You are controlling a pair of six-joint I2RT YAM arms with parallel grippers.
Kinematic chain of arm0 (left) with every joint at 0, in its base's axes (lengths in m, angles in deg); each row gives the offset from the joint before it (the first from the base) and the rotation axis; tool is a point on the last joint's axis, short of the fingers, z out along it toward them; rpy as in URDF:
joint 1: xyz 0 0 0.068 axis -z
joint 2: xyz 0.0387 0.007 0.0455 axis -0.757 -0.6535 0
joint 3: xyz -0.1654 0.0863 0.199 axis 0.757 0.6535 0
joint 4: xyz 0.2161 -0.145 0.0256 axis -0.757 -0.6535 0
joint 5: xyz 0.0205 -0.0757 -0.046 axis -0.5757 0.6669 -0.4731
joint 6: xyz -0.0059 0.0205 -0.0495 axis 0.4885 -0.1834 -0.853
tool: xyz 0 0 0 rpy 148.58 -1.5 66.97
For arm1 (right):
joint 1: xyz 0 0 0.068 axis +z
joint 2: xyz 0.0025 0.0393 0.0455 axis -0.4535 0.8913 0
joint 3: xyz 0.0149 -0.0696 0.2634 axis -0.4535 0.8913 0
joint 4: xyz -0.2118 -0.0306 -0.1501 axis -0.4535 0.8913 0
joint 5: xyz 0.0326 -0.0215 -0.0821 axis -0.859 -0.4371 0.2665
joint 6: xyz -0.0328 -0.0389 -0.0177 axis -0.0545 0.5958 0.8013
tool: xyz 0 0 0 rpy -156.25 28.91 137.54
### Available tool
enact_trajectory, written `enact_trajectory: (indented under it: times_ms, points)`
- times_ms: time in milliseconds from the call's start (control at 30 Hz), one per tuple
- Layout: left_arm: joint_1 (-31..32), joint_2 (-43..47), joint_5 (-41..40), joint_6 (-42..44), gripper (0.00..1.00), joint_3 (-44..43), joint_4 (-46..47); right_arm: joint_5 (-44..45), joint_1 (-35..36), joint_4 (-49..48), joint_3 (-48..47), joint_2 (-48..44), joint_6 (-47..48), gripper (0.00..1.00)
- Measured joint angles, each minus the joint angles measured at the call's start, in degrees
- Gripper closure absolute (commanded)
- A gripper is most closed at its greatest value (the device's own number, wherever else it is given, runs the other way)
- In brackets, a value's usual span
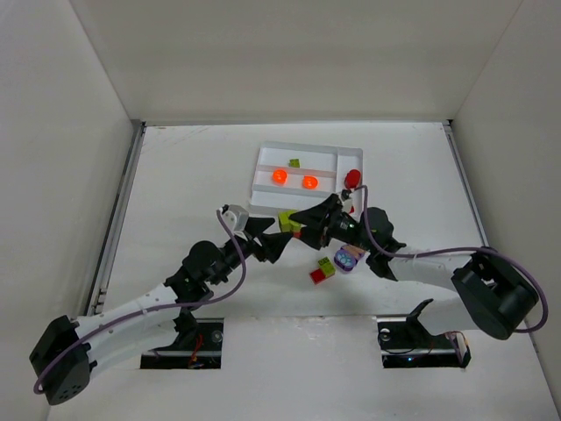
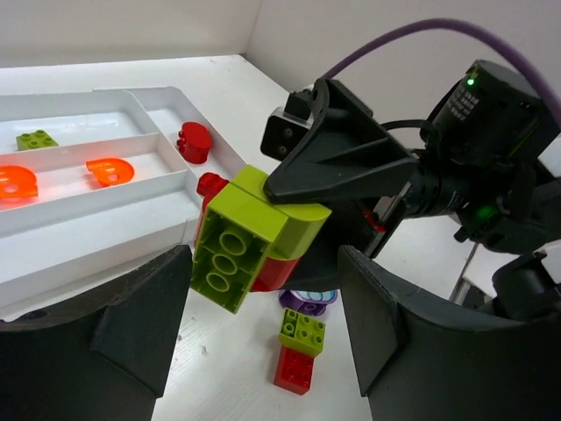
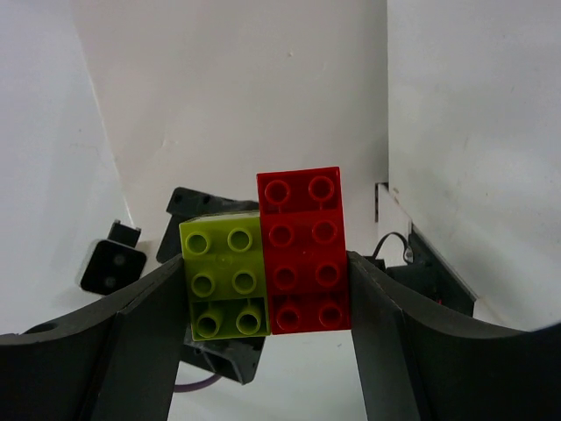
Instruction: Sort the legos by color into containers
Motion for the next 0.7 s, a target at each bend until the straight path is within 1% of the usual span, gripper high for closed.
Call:
enact_trajectory:
  times_ms: [200,333,433,600,700]
  points:
    - [2.9,-1.2,-2.2,3.6,0.36,-0.3,-2.1,-1.9,0.2,-0.3,3.2,-4.7,-0.5,0.49]
    - [4.6,-2.7,-3.5,5.4,0.39,-0.8,-2.7,-2.8,0.2,-0.5,4.3,-6.9,-0.5,0.49]
    - [5.7,-3.9,-4.3,6.6,0.42,-1.6,-2.9,-3.4,0.2,-0.5,5.2,-8.1,-0.5,0.49]
    - [7.4,-4.5,-4.9,7.9,0.52,-2.4,-3.7,-3.7,0.2,-0.5,6.2,-9.2,-0.5,0.49]
    - [8.1,-5.1,-4.9,8.5,0.60,-3.2,-4.3,-3.8,0.1,-0.5,6.4,-9.4,-0.5,0.49]
